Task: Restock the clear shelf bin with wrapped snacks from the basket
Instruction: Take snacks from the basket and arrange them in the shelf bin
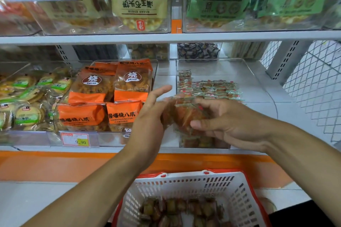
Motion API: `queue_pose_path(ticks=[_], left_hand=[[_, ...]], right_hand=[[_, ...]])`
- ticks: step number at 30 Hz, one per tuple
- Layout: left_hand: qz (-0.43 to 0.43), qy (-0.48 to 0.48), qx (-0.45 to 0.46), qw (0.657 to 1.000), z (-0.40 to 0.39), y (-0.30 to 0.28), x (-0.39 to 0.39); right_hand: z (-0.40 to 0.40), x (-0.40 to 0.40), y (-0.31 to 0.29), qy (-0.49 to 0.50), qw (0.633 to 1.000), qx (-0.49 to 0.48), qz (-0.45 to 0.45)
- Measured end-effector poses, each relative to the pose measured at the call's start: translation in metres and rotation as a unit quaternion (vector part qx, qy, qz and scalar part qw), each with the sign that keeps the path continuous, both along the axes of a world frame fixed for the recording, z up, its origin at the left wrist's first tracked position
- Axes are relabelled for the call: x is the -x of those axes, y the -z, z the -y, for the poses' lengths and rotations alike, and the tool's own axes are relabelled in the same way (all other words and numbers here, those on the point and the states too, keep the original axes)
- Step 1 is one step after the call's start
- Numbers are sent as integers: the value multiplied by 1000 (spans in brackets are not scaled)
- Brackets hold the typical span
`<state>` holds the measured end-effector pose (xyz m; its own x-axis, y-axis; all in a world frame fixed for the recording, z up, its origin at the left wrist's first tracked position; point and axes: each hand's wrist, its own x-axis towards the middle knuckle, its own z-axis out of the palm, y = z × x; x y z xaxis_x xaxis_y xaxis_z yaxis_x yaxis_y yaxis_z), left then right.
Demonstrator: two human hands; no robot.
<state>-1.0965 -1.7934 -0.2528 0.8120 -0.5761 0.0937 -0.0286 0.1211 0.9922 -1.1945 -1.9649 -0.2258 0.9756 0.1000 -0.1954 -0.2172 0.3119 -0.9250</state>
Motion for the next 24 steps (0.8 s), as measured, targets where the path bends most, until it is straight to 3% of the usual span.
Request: queue_pose_path(ticks=[4,11,14,17,20,24], left_hand=[[-48,57,6,997,4,1,8],[13,56,-63,996,10,5,21],[36,-26,-41,998,12,5,22],[-15,-104,-48,993,12,13,14],[-69,-81,-84,991,14,24,13],[-102,-35,-124,986,20,32,17]], right_hand=[[-3,1,5,-61,996,72,2],[8,4,5,-100,989,108,5],[24,-2,8,-40,987,156,30],[51,-9,11,81,965,246,26],[62,-13,23,135,924,356,-21],[45,-22,43,126,895,424,-65]])
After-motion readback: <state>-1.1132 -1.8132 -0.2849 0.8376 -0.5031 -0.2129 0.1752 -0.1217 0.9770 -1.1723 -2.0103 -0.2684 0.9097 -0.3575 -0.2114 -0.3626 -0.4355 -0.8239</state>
